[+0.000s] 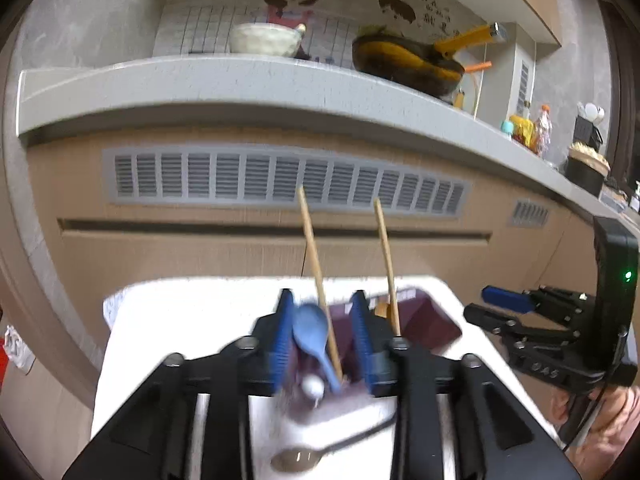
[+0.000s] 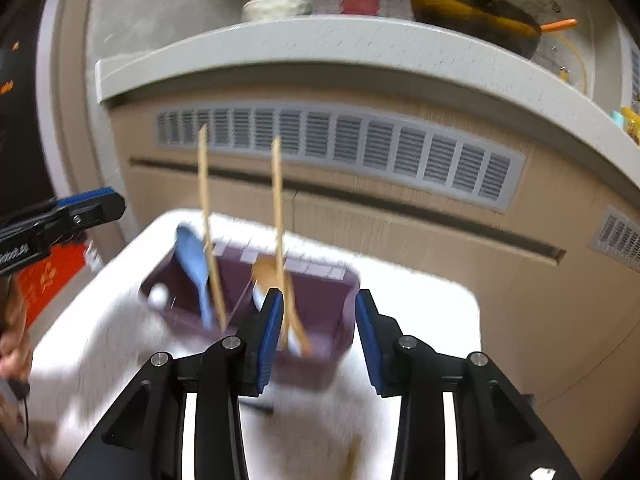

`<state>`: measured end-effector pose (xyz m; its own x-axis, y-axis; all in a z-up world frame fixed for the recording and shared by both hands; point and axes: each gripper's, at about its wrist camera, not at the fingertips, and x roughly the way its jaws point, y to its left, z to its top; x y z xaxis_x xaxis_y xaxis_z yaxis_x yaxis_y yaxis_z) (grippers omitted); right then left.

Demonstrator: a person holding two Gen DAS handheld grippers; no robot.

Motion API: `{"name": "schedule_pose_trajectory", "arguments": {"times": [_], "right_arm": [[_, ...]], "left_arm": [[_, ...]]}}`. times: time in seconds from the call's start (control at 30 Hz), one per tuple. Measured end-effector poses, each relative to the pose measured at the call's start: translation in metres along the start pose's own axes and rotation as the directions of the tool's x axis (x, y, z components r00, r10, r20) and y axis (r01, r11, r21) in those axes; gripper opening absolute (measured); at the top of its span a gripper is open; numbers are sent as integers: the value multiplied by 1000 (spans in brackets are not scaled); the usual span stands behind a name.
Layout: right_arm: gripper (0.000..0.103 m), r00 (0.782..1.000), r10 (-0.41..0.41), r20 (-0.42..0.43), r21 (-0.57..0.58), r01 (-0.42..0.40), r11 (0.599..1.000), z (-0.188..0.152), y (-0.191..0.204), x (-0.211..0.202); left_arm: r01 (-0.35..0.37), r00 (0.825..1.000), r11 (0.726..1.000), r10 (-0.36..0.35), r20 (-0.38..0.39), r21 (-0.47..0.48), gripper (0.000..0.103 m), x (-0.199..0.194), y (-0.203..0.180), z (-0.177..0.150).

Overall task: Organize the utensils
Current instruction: 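Open both tools to drop the chopsticks into the caddy, then grasp the black-handled metal spoon with the left tool while the right tool grasps a chopstick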

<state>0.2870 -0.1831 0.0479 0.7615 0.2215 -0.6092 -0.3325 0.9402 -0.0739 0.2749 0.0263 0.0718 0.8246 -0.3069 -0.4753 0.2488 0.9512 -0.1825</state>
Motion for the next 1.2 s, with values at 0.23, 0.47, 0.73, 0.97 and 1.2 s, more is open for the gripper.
{"name": "schedule_pose_trajectory", "arguments": {"times": [0.23, 0.47, 0.73, 0.97, 1.2], "right_arm": [[35, 986, 80, -147, -12, -82, 997, -56, 2, -8], [36, 955, 105, -278, 28, -101, 994, -106, -9, 0], [36, 938, 110, -330, 91, -84, 992, -143, -25, 1], [36, 934, 96, -345, 111, -61, 992, -148, -33, 0], [34, 931, 70, -359, 96, -38, 995, -142, -32, 10]], "left_arm": [[68, 981, 996, -55, -188, 63, 36, 15, -5, -57], [118, 924, 988, -72, -376, 99, 37, 54, -11, -102], [12, 915, 1000, -10, -402, 4, 39, 79, 17, -108], [58, 895, 998, -65, -441, -29, 39, 73, 19, -116], [193, 840, 981, -175, -513, -19, 41, 54, -13, -131]]}}
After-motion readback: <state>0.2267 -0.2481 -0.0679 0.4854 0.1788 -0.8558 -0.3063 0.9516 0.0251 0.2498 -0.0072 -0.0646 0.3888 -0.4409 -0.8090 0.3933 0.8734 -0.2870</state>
